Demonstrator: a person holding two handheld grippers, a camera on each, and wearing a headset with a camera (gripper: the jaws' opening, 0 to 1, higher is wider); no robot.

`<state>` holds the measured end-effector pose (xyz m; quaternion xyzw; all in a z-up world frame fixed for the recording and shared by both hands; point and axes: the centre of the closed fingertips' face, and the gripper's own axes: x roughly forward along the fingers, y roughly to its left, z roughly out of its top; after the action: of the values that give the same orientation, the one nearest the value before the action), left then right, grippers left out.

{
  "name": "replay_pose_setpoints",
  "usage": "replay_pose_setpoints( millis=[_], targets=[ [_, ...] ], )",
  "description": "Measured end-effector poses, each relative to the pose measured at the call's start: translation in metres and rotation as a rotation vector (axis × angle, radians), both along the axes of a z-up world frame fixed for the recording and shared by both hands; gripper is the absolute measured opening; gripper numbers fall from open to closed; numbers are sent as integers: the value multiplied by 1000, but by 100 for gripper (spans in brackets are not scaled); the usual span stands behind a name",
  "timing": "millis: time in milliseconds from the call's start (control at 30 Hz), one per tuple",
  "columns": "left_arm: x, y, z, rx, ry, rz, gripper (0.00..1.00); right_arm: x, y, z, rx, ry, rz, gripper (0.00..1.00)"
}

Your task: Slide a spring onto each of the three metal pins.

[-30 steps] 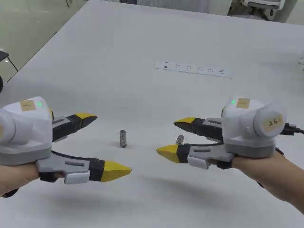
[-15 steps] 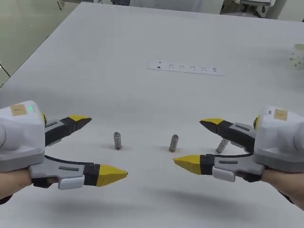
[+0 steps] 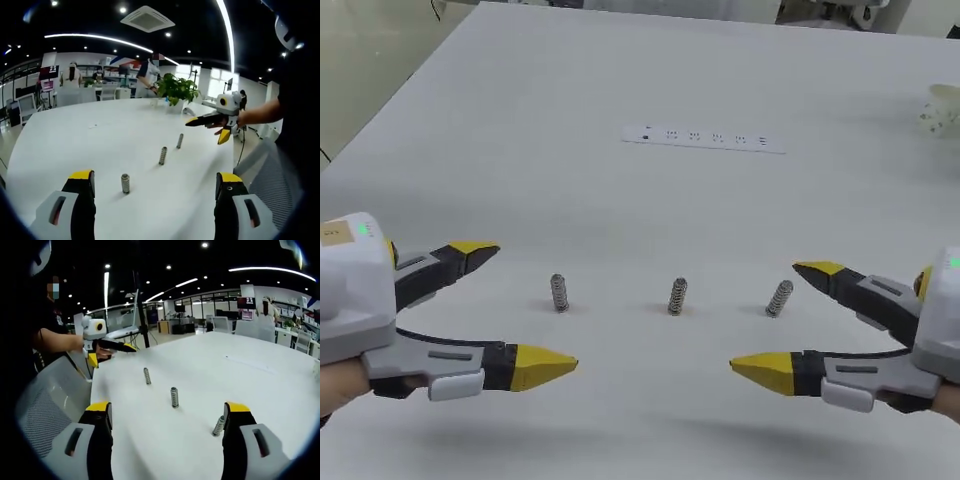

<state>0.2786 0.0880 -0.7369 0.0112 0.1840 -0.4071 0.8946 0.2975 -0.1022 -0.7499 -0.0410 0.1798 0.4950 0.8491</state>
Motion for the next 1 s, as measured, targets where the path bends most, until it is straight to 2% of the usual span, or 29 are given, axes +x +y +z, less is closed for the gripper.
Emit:
replay_pose_setpoints(
  millis=[133,367,633,700,900,1000],
  targets=[
    [-1,4,0,-2,0,12,98,2,-13,-6,-14,7,-23,96],
    [-1,9,0,-8,-7,35,98,-2,-22,-8,-24,14,-38,98],
    [-5,17,-8,8,2,59,98,-1,-40,-9,-11,22,-105,98],
    [-5,18,-10,0,6,69,98,-2,-43,-12,-10,31,-121,98],
    [-7,15,-6,-11,-1,73,98,-7,-47,-16,-31,30,-126,98],
    [-8,16,-7,-11,2,77,98,-6,-46,-12,-10,31,-145,97]
  ],
)
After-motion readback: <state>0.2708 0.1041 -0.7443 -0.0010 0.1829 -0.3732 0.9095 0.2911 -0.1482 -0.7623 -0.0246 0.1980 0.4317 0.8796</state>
